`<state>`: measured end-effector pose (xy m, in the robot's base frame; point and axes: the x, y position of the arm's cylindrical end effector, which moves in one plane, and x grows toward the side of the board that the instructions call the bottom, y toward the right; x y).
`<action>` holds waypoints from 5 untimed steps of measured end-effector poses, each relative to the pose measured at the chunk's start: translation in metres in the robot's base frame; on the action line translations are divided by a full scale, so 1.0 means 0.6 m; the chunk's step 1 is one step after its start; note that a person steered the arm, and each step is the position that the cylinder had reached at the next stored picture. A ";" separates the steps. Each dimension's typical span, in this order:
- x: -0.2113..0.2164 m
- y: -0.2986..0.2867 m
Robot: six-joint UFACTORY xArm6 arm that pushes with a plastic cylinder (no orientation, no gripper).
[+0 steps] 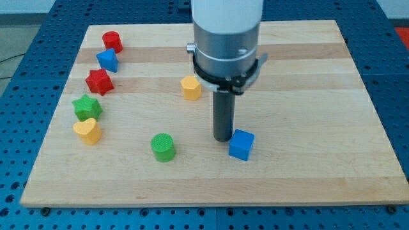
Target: Move the green circle on top of blue cube
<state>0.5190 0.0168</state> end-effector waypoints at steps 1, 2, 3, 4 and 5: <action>0.034 0.016; 0.067 0.144; 0.088 0.190; 0.154 0.009; 0.165 -0.093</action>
<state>0.6179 -0.0393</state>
